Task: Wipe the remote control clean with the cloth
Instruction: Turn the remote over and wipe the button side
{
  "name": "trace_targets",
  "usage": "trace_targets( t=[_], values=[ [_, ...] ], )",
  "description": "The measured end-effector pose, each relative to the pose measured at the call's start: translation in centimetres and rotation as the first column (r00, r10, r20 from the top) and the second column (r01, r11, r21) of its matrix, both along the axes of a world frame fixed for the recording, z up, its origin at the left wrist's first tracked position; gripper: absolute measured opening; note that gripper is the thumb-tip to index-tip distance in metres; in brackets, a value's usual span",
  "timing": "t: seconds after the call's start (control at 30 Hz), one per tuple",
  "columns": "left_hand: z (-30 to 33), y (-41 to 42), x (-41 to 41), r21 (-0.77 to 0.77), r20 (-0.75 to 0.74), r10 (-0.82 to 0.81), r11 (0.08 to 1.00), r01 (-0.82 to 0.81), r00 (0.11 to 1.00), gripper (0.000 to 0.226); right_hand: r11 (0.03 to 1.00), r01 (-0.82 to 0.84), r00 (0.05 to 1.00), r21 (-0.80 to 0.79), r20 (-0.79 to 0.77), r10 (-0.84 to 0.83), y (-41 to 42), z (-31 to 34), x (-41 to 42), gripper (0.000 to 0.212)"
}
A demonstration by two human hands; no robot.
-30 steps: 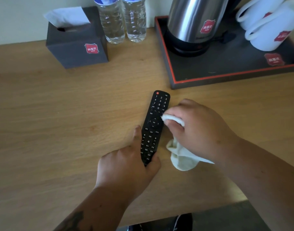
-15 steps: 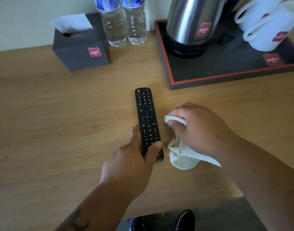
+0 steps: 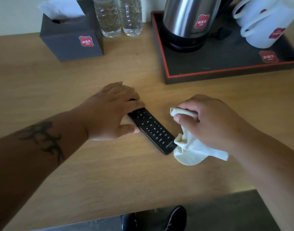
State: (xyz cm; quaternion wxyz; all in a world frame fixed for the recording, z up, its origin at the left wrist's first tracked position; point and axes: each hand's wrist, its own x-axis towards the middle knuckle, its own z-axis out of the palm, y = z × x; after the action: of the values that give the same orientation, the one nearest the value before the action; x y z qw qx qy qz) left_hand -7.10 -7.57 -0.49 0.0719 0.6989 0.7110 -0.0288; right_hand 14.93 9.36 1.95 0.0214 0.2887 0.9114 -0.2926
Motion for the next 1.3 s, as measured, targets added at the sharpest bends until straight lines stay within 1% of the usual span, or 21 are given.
trace_targets(
  t=[0.07,0.13,0.2,0.3,0.33,0.43,0.53,0.63,0.8,0.97,1.03,1.1,1.17,1.23,1.3],
  values=[
    [-0.5,-0.8,0.5,0.044,0.065,0.05,0.998,-0.053,0.997,0.057,1.0,-0.016,1.0,-0.012,-0.022,0.016,0.0,0.5,0.1,0.031],
    [-1.2,-1.6,1.2,0.074,0.135,0.126,0.988,-0.136,0.983,0.052,0.999,-0.048,0.997,0.003,-0.056,0.048,-0.4,0.9,0.3,0.036],
    [-2.0,-2.3,2.1,0.116,0.183,0.189,0.97,-0.213,0.965,0.052,0.99,-0.096,0.992,0.099,-0.076,0.103,-1.0,1.3,0.6,0.037],
    [-3.2,-2.8,3.1,0.172,0.226,0.259,0.938,-0.3,0.939,0.057,0.966,-0.112,0.985,0.235,-0.105,0.14,-2.0,1.3,0.8,0.054],
    [-3.7,-2.9,3.4,0.201,0.235,0.278,0.924,-0.326,0.931,0.061,0.958,-0.115,0.983,0.263,-0.107,0.147,-2.3,1.0,0.7,0.055],
    [-4.8,-3.1,4.3,0.309,0.238,0.319,0.871,-0.383,0.917,0.068,0.934,-0.158,0.98,0.32,-0.062,0.187,-3.4,-0.3,-0.5,0.049],
    [-5.1,-3.1,4.5,0.37,0.238,0.33,0.839,-0.399,0.914,0.061,0.912,-0.208,0.97,0.355,-0.048,0.24,-4.0,-1.6,-1.6,0.046],
    [-5.0,-3.0,4.5,0.381,0.249,0.332,0.83,-0.407,0.91,0.06,0.9,-0.199,0.969,0.389,-0.06,0.24,-3.9,-1.9,-2.0,0.034],
    [-5.0,-3.0,4.4,0.359,0.274,0.335,0.834,-0.419,0.901,0.063,0.894,-0.192,0.973,0.405,-0.043,0.228,-3.5,-1.7,-2.2,0.023],
    [-5.1,-3.0,4.3,0.355,0.302,0.311,0.84,-0.409,0.901,0.064,0.915,-0.121,0.992,0.384,0.004,0.129,-2.4,-0.6,-1.1,0.015],
    [-5.2,-3.0,4.2,0.362,0.304,0.312,0.836,-0.412,0.9,0.064,0.913,-0.105,0.993,0.395,-0.002,0.115,-2.1,-0.3,-1.2,0.013],
    [-5.3,-3.1,4.2,0.367,0.3,0.311,0.835,-0.41,0.902,0.063,0.913,-0.11,0.989,0.392,-0.044,0.138,-2.5,-0.1,-2.2,0.012],
    [-5.5,-3.2,4.2,0.384,0.302,0.305,0.828,-0.408,0.903,0.062,0.916,-0.161,0.976,0.366,-0.076,0.202,-3.6,-0.1,-3.8,0.013],
    [-5.5,-3.1,4.3,0.392,0.31,0.303,0.823,-0.411,0.901,0.062,0.903,-0.225,0.961,0.366,-0.068,0.266,-4.6,-0.6,-4.9,0.012],
    [-5.5,-3.2,4.3,0.388,0.331,0.31,0.816,-0.428,0.891,0.064,0.9,-0.231,0.961,0.369,-0.06,0.27,-4.7,-1.0,-5.0,0.011]
  ],
)
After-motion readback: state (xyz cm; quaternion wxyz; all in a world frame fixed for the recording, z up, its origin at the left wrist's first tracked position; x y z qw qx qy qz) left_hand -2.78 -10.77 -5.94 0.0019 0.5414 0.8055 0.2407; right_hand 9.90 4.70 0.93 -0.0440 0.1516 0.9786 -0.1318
